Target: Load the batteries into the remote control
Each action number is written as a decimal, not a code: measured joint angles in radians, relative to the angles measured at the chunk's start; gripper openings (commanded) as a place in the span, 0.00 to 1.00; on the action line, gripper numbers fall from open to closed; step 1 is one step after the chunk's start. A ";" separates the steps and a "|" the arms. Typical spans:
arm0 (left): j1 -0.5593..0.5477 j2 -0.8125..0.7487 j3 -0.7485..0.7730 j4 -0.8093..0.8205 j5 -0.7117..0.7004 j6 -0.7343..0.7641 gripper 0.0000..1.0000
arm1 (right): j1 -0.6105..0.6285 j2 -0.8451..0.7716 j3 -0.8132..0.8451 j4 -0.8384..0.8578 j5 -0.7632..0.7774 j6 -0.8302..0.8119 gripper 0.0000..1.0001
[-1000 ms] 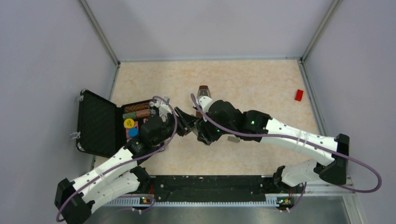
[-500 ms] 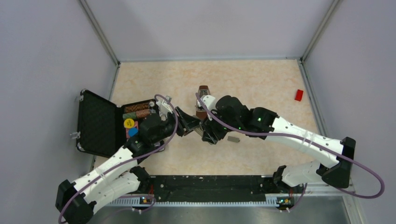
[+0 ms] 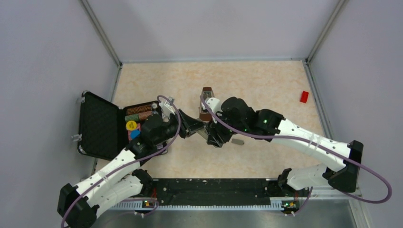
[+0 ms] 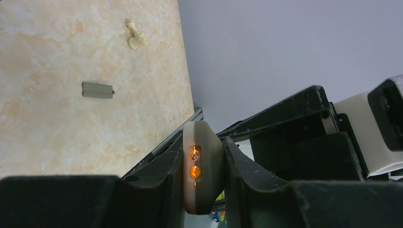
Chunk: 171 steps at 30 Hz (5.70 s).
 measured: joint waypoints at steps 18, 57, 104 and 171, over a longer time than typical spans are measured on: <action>0.237 -0.060 -0.168 0.051 0.048 0.056 0.00 | -0.228 -0.200 -0.181 -0.013 0.186 0.201 0.73; 0.588 -0.008 -0.141 0.005 0.249 0.112 0.00 | -0.334 0.338 -0.342 0.046 0.135 -0.639 0.50; 0.380 0.047 -0.204 0.285 0.328 0.274 0.00 | -0.020 0.085 -0.034 0.014 0.167 -0.100 0.00; 0.240 0.068 -0.157 0.182 0.157 0.330 0.00 | 0.139 0.294 0.148 -0.091 0.380 0.052 0.00</action>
